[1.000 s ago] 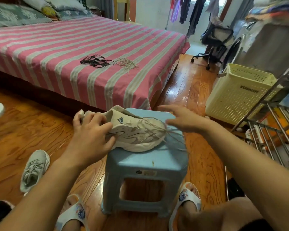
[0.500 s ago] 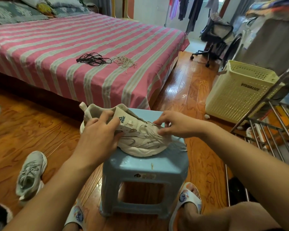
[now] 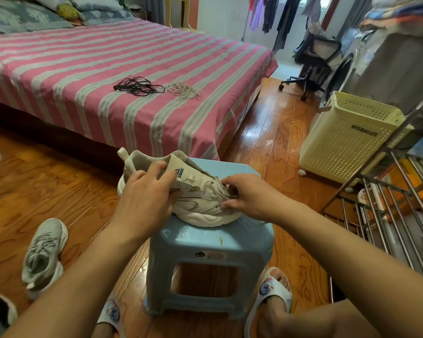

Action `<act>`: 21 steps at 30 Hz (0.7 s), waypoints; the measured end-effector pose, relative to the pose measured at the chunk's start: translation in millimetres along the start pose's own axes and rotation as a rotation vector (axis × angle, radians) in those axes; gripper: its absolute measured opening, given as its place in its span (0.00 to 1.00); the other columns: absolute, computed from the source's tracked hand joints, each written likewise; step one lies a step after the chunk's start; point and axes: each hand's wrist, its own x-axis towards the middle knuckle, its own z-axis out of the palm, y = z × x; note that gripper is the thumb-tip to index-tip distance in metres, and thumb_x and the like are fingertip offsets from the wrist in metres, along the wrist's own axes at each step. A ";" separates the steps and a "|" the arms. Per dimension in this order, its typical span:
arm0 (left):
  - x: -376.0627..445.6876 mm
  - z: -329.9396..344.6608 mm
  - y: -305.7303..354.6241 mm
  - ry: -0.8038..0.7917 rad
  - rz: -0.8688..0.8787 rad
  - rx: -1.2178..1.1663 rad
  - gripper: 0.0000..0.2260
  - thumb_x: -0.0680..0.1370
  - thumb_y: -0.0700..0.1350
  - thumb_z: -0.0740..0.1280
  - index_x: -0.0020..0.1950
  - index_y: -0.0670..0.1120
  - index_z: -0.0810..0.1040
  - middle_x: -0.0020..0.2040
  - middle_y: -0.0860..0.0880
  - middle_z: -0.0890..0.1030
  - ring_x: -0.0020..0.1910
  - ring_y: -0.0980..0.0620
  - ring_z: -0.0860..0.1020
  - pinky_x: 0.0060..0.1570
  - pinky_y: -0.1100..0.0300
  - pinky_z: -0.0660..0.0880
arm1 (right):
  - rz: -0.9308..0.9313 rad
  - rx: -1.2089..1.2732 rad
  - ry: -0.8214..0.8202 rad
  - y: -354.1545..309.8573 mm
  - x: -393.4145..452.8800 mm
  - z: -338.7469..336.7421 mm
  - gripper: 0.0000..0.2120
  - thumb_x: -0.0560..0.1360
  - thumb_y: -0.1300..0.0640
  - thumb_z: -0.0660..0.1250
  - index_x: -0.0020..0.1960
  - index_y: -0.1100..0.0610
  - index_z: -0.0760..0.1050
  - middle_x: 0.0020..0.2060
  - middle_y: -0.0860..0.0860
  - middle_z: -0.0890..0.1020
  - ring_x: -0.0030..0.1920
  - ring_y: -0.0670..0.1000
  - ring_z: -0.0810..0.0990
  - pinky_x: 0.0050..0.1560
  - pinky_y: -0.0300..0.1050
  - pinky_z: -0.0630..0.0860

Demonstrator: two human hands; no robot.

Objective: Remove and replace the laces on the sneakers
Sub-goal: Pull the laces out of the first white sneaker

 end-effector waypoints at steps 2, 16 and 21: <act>-0.3 0.4 -1.1 0.002 0.005 0.000 0.14 0.76 0.48 0.73 0.59 0.48 0.76 0.66 0.48 0.75 0.48 0.40 0.77 0.55 0.47 0.71 | 0.028 0.128 -0.017 2.4 -1.4 -9.1 0.13 0.78 0.55 0.71 0.61 0.56 0.81 0.51 0.51 0.85 0.51 0.51 0.81 0.54 0.43 0.75; 1.4 2.0 1.4 0.020 -0.004 -0.012 0.13 0.75 0.46 0.73 0.58 0.48 0.77 0.63 0.47 0.78 0.46 0.40 0.77 0.52 0.47 0.73 | 0.148 -0.008 0.006 -5.9 18.5 -2.2 0.14 0.82 0.49 0.63 0.42 0.56 0.78 0.37 0.50 0.80 0.40 0.51 0.76 0.41 0.45 0.68; 1.4 2.7 0.4 0.025 0.001 -0.022 0.12 0.74 0.46 0.74 0.56 0.47 0.77 0.63 0.45 0.78 0.45 0.39 0.77 0.53 0.47 0.73 | 0.176 0.014 -0.003 -6.6 20.0 -2.8 0.08 0.77 0.51 0.70 0.45 0.55 0.79 0.41 0.49 0.81 0.44 0.51 0.78 0.44 0.46 0.73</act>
